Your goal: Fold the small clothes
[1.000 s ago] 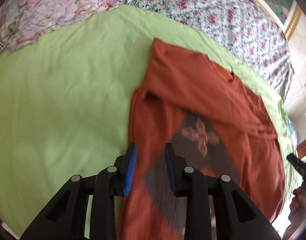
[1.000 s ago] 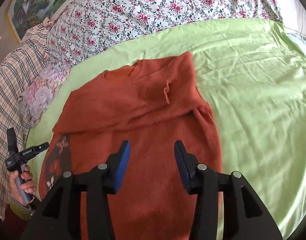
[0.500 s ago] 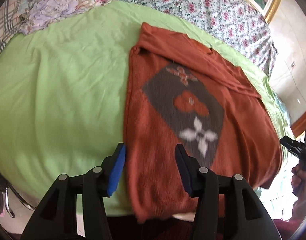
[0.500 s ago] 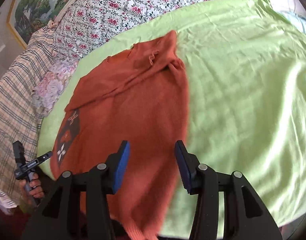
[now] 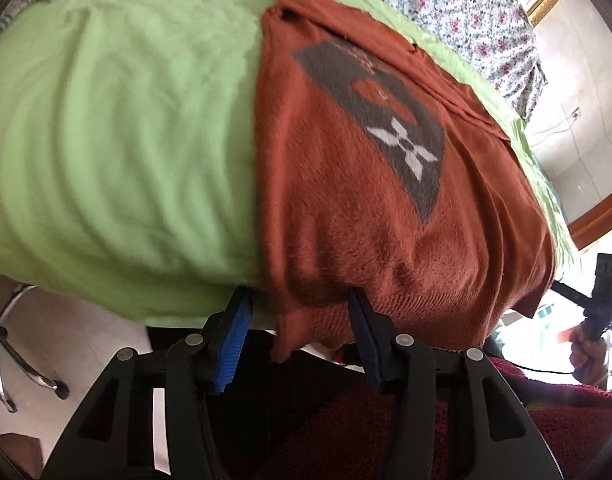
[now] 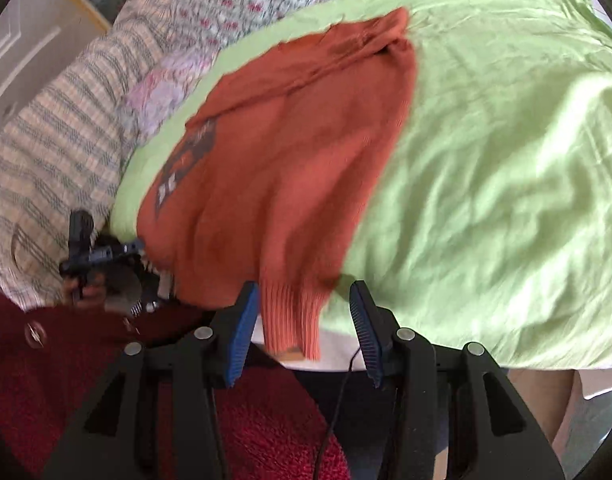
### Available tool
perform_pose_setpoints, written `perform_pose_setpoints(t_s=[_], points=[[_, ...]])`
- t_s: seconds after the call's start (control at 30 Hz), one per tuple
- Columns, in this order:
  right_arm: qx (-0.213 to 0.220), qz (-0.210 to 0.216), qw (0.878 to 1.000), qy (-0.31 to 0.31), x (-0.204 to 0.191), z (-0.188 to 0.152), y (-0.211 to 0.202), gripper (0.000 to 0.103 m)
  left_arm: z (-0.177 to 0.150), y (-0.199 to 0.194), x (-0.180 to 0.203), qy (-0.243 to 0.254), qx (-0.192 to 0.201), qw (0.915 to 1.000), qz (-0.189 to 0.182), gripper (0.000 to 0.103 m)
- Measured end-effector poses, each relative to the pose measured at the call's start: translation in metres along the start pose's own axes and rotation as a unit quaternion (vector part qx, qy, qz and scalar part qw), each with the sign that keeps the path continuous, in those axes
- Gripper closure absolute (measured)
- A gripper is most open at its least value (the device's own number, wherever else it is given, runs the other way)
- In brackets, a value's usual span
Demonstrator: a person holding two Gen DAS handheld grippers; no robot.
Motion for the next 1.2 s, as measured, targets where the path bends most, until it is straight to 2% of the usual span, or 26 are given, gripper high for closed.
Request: perform_pose_setpoints(t_s=[0.13,0.2,0.27,0.3,0.37,0.43,0.5,0.63,0.8,0.9,1.03,1.2], points=[[-0.004,0.007,1.0,0.015,0.007,-0.006,0.008,0.055,-0.001,0.01,0.008,0.022,-0.01,0.9997,0.004,0.054],[-0.003,0.012,1.0,0.017,0.01,-0.005,0.012,0.055,-0.003,0.011,0.012,0.035,-0.012,0.9993,0.006,0.06],[-0.013,0.012,1.0,0.012,0.01,-0.008,0.016,0.055,-0.004,0.01,0.016,0.048,-0.014,0.9987,-0.002,0.089],[-0.019,0.01,1.0,0.009,0.009,-0.009,0.02,0.055,-0.004,0.009,0.019,0.056,-0.014,0.9983,-0.006,0.091],[-0.026,0.014,1.0,0.006,0.006,-0.011,0.026,0.065,-0.003,0.008,0.025,0.071,-0.009,0.9974,0.0,0.094],[-0.027,0.022,0.999,0.014,0.005,-0.013,0.031,0.087,-0.001,0.005,0.029,0.083,-0.001,0.9965,0.004,0.096],[-0.021,0.032,0.999,0.023,0.005,-0.011,0.03,0.094,0.0,-0.003,0.032,0.085,0.01,0.9963,-0.001,0.097],[0.002,0.06,0.998,0.027,0.0,-0.009,0.012,0.095,0.007,-0.031,0.032,0.077,0.046,0.9958,-0.015,0.098],[0.078,0.109,0.99,0.043,-0.008,0.016,-0.019,0.095,0.035,-0.069,0.042,0.064,0.113,0.9905,-0.044,0.099],[0.116,0.12,0.985,0.042,-0.014,0.036,-0.028,0.095,0.06,-0.083,0.055,0.06,0.152,0.9846,-0.063,0.099],[0.152,0.121,0.98,0.042,-0.016,0.066,-0.027,0.095,0.086,-0.087,0.065,0.059,0.184,0.9784,-0.073,0.099],[0.187,0.119,0.974,0.054,-0.009,0.108,-0.017,0.095,0.128,-0.072,0.065,0.046,0.217,0.9727,-0.067,0.099]])
Point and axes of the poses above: each gripper's, at about its wrist camera, not at the fingertips, and y roughly the way its jaws point, x to its right, z to its top, the point moved 4 cm from there along y, roughly the way its jaws point, and after that the axes turned 2 degrees about x, right-handed, at the moved point
